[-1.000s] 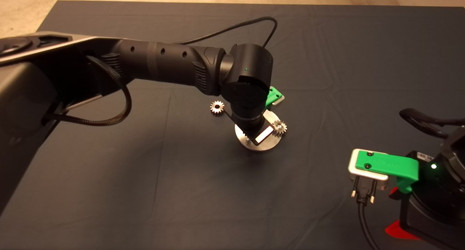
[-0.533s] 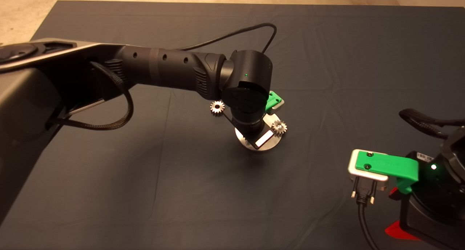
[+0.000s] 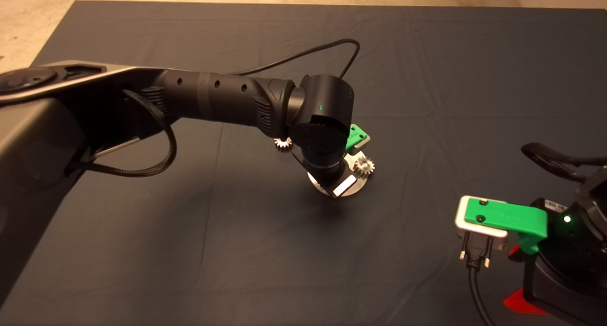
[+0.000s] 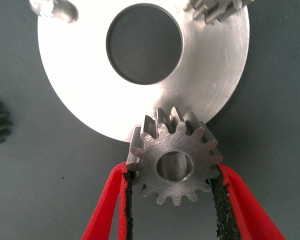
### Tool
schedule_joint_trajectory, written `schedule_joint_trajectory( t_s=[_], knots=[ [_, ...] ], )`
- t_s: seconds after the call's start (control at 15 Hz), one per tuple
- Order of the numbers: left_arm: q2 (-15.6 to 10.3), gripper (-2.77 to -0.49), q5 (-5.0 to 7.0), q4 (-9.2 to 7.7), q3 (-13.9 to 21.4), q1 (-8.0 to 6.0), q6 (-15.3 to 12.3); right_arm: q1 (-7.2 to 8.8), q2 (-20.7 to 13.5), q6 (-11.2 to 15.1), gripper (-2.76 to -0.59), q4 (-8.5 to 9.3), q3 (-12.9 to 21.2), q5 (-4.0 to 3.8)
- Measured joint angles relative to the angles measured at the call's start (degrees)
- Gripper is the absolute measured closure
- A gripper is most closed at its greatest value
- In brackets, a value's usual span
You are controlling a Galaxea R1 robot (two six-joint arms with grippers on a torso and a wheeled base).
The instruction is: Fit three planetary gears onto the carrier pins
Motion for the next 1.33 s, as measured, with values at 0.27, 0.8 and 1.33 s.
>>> schedule_joint_trajectory(
  t_s=[0.27, 0.8, 1.33],
  knots=[
    [0.0, -0.82, 0.02, 0.4, 0.0, 0.46, 0.7, -0.02, 0.0, 0.0, -1.47, 0.0, 0.0, -0.03],
    [0.0, -0.82, 0.02, 2.3, -0.7, 1.11, 1.7, -0.02, 0.0, 0.0, -1.47, 0.0, 0.0, 0.02],
    [0.0, -0.82, 0.02, 2.96, -0.7, 1.22, 2.4, -0.01, 0.0, 0.0, -1.47, 0.0, 0.0, 0.0]
  ],
)
